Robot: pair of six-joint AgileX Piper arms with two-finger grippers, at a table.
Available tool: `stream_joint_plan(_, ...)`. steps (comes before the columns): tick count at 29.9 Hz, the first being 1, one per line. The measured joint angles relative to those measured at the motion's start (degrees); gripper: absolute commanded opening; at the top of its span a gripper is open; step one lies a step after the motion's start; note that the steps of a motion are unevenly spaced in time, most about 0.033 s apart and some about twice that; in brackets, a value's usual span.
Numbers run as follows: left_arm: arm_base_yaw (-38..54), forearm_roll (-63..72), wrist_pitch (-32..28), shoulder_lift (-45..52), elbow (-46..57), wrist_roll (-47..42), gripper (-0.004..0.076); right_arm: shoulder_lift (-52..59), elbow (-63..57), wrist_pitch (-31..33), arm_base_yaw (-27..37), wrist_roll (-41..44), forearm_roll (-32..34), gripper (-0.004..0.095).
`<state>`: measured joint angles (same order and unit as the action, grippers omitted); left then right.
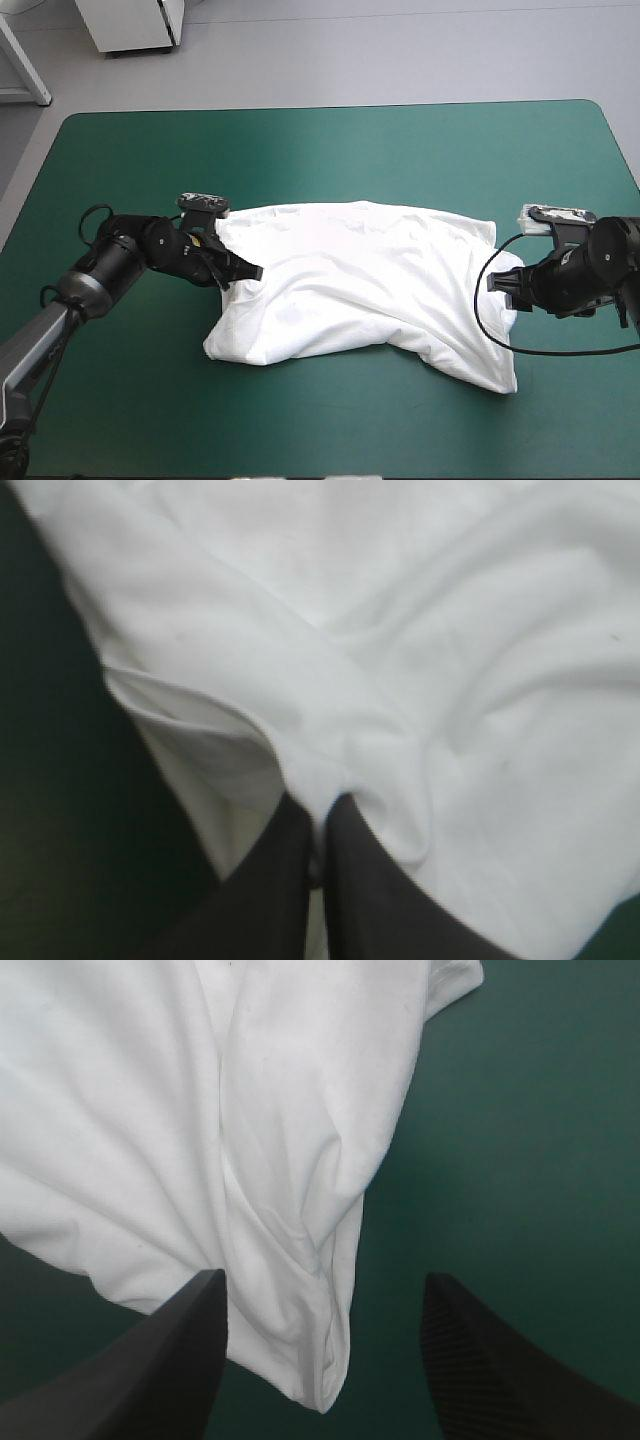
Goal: Fold the cloth
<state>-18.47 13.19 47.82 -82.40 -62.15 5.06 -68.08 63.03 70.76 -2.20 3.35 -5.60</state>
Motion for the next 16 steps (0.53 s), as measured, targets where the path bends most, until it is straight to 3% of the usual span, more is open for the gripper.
stream_joint_plan(11, -6.5, 0.1, -1.9, -9.5, -0.1, -1.0, -0.0014, 0.0, 0.0, 0.0, 0.0, 0.0, 0.2, 0.0554)
stream_joint_plan(14, -6.5, -0.2, -1.9, -11.4, -0.1, -1.0, 0.0067, 0.0, 0.0, 0.0, 0.0, 0.0, 0.2, 0.0554)
stream_joint_plan(16, -6.5, -0.1, -1.9, -12.3, -0.3, -0.6, 0.0168, 0.0, 0.0, 0.0, 0.0, 0.0, 0.2, 0.0554)
